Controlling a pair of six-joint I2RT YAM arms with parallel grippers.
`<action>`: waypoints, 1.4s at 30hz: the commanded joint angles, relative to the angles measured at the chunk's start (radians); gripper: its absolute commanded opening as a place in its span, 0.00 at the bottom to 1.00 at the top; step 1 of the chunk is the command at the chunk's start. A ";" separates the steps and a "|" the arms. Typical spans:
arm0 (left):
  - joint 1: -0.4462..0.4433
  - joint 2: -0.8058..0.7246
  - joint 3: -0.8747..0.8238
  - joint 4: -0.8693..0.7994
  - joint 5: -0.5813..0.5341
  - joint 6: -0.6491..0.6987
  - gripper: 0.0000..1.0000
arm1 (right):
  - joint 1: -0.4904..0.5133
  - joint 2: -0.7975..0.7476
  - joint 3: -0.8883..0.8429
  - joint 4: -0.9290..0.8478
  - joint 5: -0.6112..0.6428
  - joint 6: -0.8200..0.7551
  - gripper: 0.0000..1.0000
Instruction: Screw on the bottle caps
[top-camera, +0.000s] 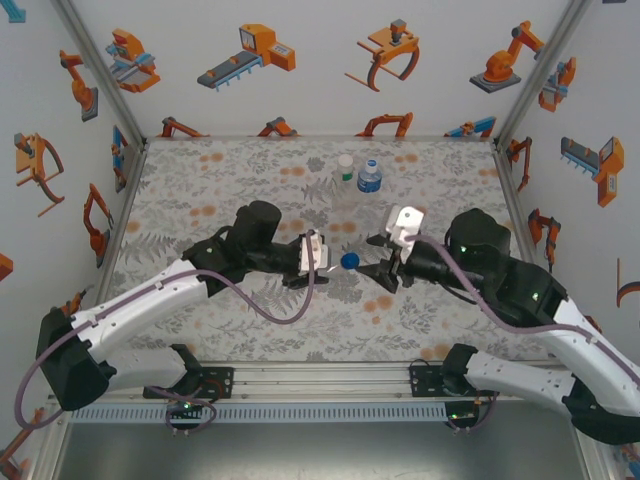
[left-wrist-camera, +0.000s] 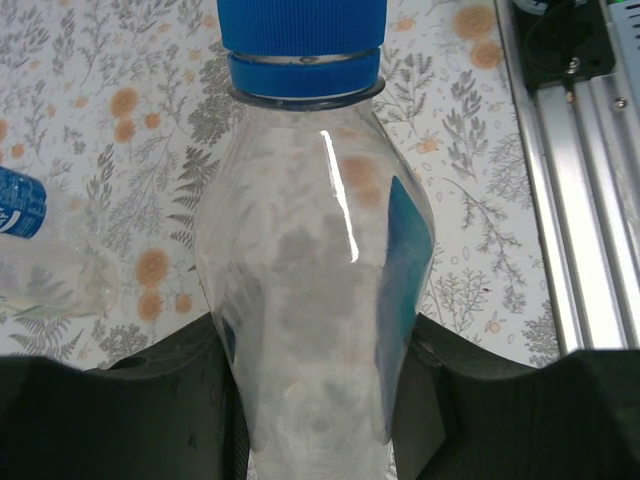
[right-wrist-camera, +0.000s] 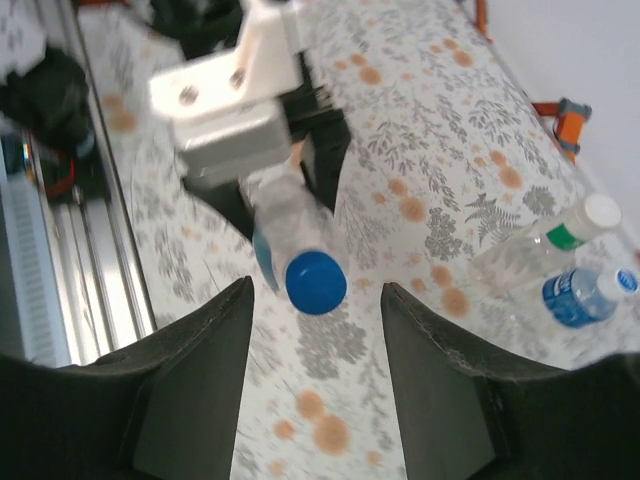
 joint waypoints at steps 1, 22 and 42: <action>-0.006 -0.035 0.020 -0.030 0.087 0.015 0.00 | -0.004 0.036 0.051 -0.139 -0.141 -0.261 0.52; -0.006 -0.049 0.022 -0.048 0.139 0.018 0.00 | -0.002 0.098 0.004 -0.051 -0.162 -0.251 0.46; -0.006 -0.047 0.012 -0.028 0.088 -0.004 0.00 | -0.003 0.095 -0.043 0.037 -0.093 -0.005 0.16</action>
